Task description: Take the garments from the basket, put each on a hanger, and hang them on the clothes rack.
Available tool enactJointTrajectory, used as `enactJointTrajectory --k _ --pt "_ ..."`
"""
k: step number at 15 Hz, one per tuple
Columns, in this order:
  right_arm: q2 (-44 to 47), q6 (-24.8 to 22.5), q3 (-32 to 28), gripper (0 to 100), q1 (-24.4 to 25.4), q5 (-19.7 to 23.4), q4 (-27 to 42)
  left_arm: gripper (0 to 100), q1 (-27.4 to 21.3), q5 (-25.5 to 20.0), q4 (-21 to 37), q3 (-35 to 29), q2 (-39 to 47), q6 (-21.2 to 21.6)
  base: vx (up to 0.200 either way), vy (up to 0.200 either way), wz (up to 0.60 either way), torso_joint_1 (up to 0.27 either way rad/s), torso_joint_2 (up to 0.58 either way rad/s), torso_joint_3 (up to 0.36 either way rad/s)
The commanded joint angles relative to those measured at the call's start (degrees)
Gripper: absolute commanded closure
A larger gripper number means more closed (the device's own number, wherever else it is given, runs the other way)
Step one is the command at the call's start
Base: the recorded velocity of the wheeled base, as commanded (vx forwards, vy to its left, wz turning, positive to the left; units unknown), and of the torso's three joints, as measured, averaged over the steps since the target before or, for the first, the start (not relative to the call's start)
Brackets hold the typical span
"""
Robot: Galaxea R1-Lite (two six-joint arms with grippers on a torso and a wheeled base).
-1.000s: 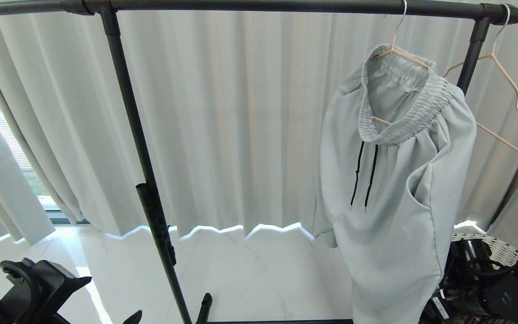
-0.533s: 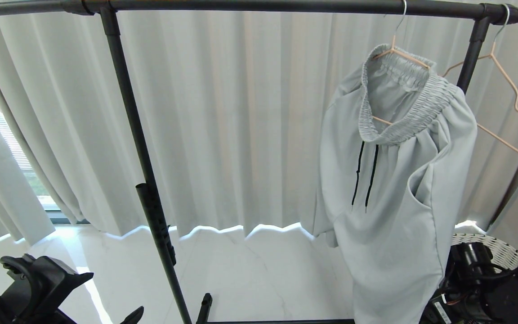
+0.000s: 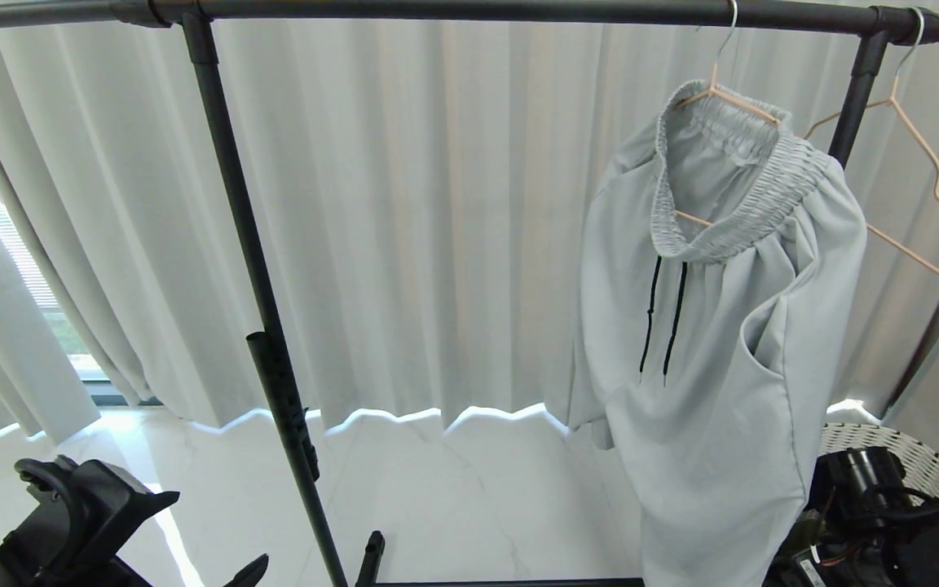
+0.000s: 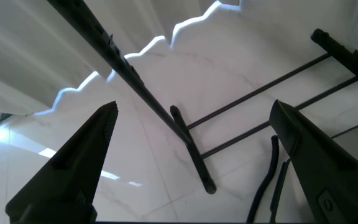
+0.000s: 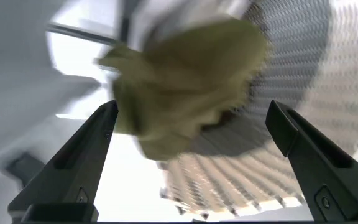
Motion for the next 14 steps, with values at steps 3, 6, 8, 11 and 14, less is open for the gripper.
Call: enactJointTrajectory --k 3,6,8,11,14 --pt "0.14 0.08 -0.04 0 -0.65 -1.05 0.0 0 0.0 0.0 -0.03 -1.4 1.96 -0.1 0.0 0.0 0.0 0.0 0.0 0.0" --pt "-0.03 0.87 -0.3 100 -0.48 -1.05 0.0 0 0.0 -0.09 -0.03 -2.1 2.49 -0.1 0.0 0.0 0.0 0.0 0.0 0.0" --pt "-1.97 0.78 -0.22 100 0.31 -1.05 0.09 0 0.0 -0.09 -0.03 -2.1 2.84 -0.1 0.0 0.0 0.0 0.0 0.0 0.0" --pt "-7.24 0.78 0.75 100 2.33 -1.13 2.46 0 0.0 -0.09 -0.03 -2.1 4.07 -0.1 0.0 0.0 0.0 0.0 0.0 0.0" --pt "-20.07 0.87 -4.43 100 3.56 -1.05 19.25 0 0.0 -0.09 -0.03 -2.19 6.27 -0.01 0.0 0.0 0.0 0.0 0.0 0.0"
